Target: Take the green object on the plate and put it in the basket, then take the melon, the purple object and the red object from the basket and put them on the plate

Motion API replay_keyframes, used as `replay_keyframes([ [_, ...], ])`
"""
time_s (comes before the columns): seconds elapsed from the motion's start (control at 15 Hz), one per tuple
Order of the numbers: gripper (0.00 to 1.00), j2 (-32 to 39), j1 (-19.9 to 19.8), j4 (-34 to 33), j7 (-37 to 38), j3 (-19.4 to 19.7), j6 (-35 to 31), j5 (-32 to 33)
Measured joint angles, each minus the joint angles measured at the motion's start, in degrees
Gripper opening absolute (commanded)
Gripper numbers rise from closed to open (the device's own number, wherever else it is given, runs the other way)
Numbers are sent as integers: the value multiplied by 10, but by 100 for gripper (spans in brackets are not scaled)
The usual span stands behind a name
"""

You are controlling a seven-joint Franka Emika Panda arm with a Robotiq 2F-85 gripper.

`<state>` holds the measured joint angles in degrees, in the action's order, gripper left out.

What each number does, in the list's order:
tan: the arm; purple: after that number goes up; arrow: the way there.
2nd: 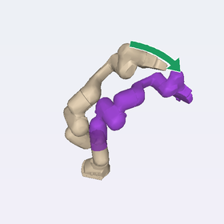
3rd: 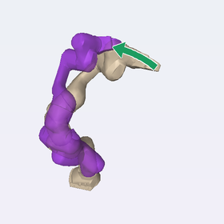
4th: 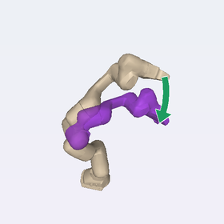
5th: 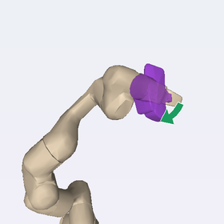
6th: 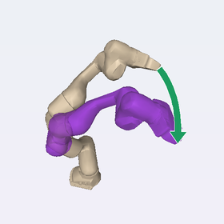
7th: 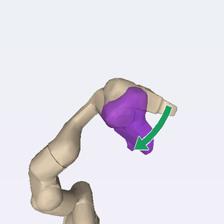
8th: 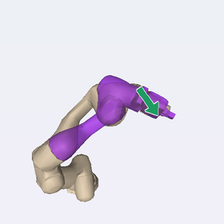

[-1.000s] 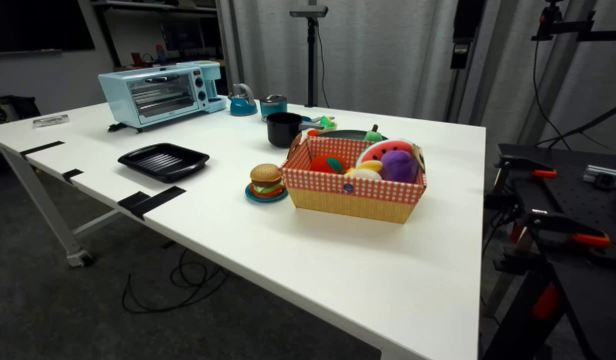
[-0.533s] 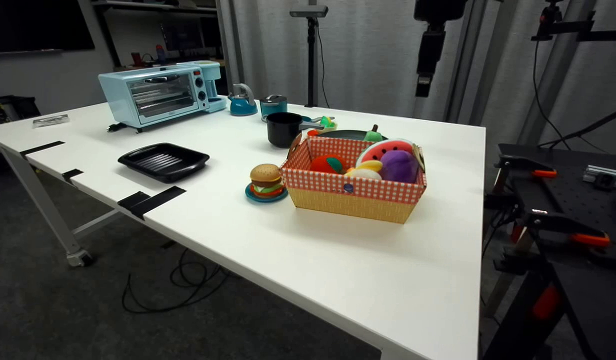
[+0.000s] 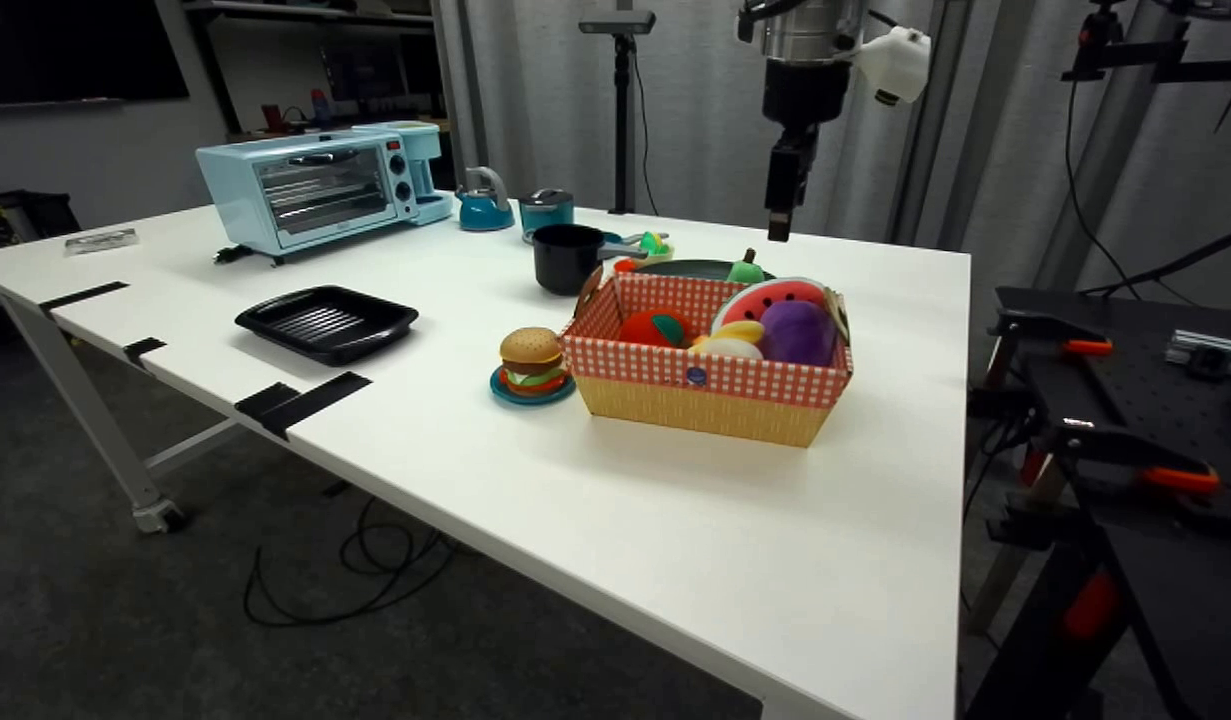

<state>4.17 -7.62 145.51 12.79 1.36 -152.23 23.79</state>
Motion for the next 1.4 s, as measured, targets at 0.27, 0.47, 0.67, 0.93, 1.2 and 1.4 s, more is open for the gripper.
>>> replay_keyframes([
  [0.27, 100, 77, 15, -68, 35, 47, -30, 47],
  [0.47, 100, 121, 44, -103, 77, 87, -65, 81],
  [0.67, 97, 155, 79, -122, 102, 122, -93, 85],
  [0.93, 95, 191, 131, -124, 141, 182, -114, 85],
  [1.2, 96, 225, 179, -123, 178, 243, -121, 85],
  [1.4, 88, 246, 201, -122, 194, 263, -122, 84],
])
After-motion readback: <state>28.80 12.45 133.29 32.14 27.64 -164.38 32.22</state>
